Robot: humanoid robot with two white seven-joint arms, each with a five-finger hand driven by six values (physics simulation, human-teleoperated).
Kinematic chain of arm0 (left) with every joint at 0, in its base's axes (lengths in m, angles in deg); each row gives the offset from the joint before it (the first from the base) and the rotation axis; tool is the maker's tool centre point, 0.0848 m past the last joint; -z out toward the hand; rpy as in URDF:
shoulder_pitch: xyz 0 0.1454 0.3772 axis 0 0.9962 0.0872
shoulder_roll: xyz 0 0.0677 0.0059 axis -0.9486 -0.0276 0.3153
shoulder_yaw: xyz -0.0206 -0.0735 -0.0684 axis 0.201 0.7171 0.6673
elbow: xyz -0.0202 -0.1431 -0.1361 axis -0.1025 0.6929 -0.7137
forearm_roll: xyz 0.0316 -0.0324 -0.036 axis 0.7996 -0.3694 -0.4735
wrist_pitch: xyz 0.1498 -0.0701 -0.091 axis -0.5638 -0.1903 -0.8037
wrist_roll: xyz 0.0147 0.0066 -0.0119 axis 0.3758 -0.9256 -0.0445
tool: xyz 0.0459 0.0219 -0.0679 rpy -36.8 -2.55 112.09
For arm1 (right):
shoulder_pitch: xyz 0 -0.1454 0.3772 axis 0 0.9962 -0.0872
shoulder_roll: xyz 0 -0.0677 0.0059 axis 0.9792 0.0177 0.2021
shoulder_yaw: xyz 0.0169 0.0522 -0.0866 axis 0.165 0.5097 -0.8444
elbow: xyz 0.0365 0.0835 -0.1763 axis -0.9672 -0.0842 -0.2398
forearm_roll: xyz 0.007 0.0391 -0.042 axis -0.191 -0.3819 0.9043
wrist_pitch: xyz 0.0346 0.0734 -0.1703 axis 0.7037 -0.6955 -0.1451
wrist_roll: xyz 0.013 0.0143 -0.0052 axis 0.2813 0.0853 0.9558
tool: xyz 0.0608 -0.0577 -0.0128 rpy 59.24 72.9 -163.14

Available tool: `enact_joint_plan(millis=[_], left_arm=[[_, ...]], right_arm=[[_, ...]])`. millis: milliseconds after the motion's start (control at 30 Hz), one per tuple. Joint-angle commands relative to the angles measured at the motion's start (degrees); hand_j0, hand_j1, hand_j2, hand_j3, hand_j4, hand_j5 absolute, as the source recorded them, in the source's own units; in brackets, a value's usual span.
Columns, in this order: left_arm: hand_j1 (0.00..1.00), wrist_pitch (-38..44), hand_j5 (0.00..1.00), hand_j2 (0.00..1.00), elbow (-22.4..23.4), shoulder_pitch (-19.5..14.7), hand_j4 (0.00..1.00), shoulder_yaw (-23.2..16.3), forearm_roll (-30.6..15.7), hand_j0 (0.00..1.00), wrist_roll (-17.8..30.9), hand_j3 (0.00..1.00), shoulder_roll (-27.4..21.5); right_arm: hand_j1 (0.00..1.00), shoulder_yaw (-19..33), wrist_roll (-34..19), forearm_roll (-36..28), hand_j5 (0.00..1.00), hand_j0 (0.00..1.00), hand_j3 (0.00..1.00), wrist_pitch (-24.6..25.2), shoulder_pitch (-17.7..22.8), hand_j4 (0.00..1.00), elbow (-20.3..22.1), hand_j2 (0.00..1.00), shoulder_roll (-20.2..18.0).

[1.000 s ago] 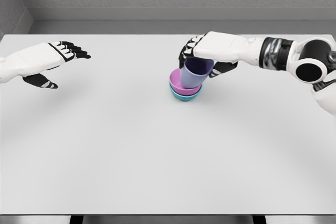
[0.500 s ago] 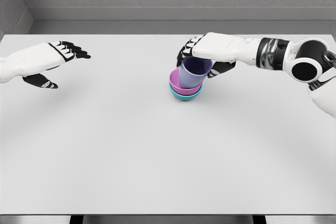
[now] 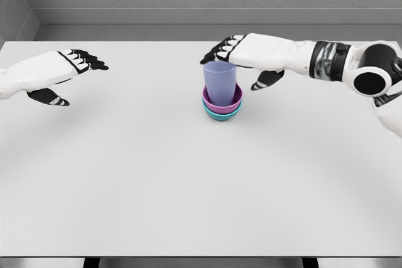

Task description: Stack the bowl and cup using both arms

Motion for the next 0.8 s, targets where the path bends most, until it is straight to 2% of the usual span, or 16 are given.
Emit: enact_joint_plan(millis=[0,33,167,200,267,333,400,433,567,767], left_arm=[[1.0,0.1,1.0,1.0,0.0,0.0,1.0,0.1,-0.4,1.0,0.0,1.0,-0.1],[1.0,0.1,1.0,1.0,0.0,0.0,1.0,0.1,-0.4,1.0,0.0,1.0,-0.1],[1.0,0.1,1.0,1.0,0.0,0.1,1.0,0.2,-0.4,1.0,0.0,1.0,-0.8],[1.0,0.1,1.0,1.0,0.0,0.1,1.0,0.2,-0.4,1.0,0.0,1.0,-0.8],[1.0,0.1,1.0,1.0,0.0,0.0,1.0,0.2,-0.4,1.0,0.0,1.0,-1.1],[1.0,0.1,1.0,1.0,0.0,0.1,1.0,0.3,-0.5,1.0,0.0,1.0,-1.3],[1.0,0.1,1.0,1.0,-0.1,0.0,1.0,0.3,-0.6,1.0,0.0,1.0,-1.6],[1.0,0.1,1.0,1.0,-0.2,0.1,1.0,0.3,-0.6,1.0,0.0,1.0,-1.6],[1.0,0.1,1.0,1.0,-0.1,0.0,1.0,0.9,-0.5,1.0,0.0,1.0,-1.6],[1.0,0.1,1.0,1.0,-0.1,0.5,1.0,0.9,-0.5,1.0,0.0,1.0,-1.6]], right_arm=[[1.0,4.3,0.0,-0.3,1.0,1.0,1.0,-0.2,0.1,1.0,4.9,1.0,-2.6],[1.0,5.7,0.0,-0.2,1.0,1.0,1.0,-0.4,0.3,1.0,6.2,1.0,-4.3],[1.0,10.6,0.0,-0.3,1.0,1.0,1.0,-1.4,0.8,1.0,6.2,1.0,-7.9],[1.0,13.0,0.0,-0.4,1.0,1.0,1.0,-4.1,2.3,1.0,6.2,1.0,-9.6],[1.0,18.8,0.0,-0.5,1.0,1.0,1.0,-9.4,8.3,1.0,6.1,1.0,-11.7],[1.0,22.1,0.0,-0.6,1.0,1.0,1.0,-14.3,13.3,1.0,6.0,1.0,-13.9],[1.0,28.2,0.0,-0.7,1.0,1.0,1.0,-14.6,19.4,1.0,5.8,1.0,-15.2],[1.0,29.4,0.0,-0.7,1.0,1.0,1.0,-14.6,20.8,1.0,5.6,1.0,-15.2],[1.0,28.7,0.0,-0.7,1.0,1.0,1.0,-14.6,23.0,1.0,6.1,1.0,-14.8],[1.0,27.7,0.0,-0.7,1.0,1.0,1.0,-14.6,22.9,1.0,6.1,1.0,-14.5]])
